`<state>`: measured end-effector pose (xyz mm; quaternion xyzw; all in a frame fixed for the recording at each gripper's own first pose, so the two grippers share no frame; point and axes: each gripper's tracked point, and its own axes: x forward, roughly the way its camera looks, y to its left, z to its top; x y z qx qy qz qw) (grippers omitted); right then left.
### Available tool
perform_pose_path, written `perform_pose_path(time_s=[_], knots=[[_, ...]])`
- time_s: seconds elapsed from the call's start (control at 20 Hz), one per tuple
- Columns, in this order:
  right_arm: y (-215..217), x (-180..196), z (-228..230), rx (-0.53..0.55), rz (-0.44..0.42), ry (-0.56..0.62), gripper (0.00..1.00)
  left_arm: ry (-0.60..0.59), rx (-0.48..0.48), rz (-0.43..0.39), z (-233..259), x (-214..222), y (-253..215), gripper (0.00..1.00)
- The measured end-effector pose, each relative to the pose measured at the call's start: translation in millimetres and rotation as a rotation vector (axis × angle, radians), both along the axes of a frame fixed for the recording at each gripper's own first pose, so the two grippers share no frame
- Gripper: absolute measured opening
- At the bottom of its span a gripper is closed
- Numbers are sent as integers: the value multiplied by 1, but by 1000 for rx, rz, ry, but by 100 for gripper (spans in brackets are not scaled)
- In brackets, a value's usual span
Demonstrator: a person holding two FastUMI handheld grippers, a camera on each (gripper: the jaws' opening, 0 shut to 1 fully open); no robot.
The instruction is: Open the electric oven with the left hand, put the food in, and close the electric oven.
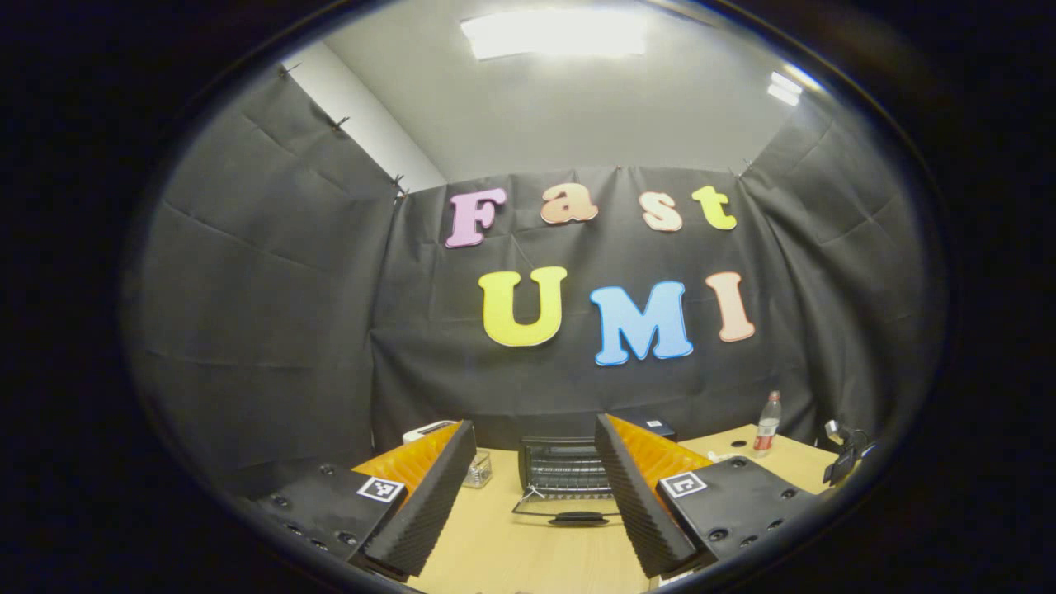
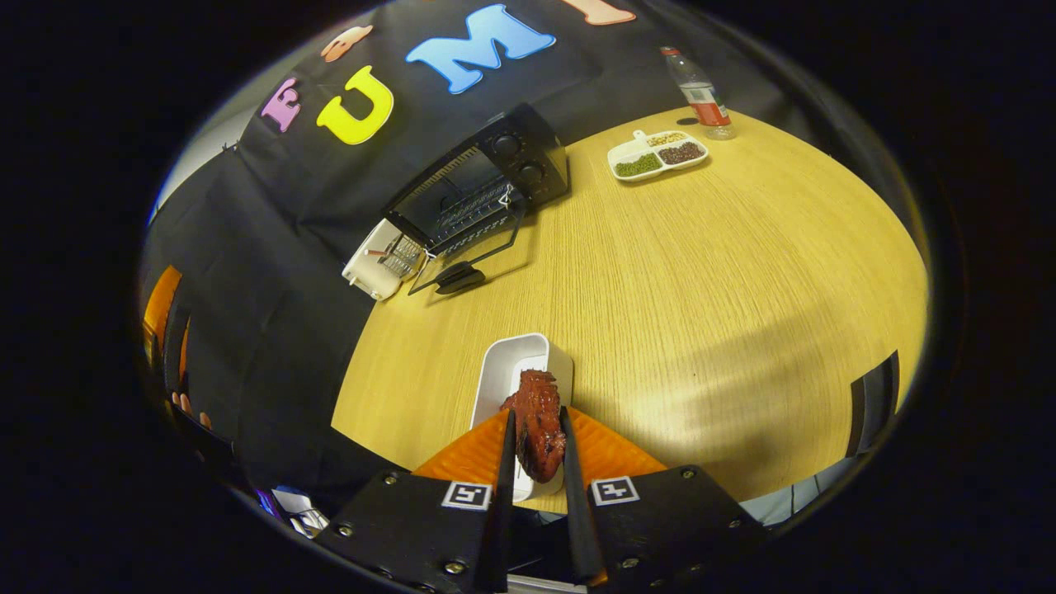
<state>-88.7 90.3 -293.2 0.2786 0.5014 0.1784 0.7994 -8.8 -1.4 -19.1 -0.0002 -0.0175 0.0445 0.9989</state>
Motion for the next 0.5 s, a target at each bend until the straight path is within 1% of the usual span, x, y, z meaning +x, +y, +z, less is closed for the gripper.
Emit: perform_pose_path(time_s=[0.05,0.1,0.15,0.2,0.3,0.4,0.5], knots=[[12,9,-7,26,-21,19,17,-1,2,-4,-1,1,-2,96],[7,8,-3,33,-24,36,10,-2,5,-4,-1,0,-3,96],[10,8,-5,33,-16,34,10,-3,3,-7,-2,2,-3,96],[10,9,-3,27,-2,28,10,0,-4,-12,-3,3,-5,93],[7,12,6,9,11,6,10,5,-14,-21,-8,11,-4,93],[3,18,20,12,-13,-7,10,3,-33,-25,-9,19,-3,94],[1,25,30,21,-29,-11,10,-8,-52,-31,-7,29,-1,100]])
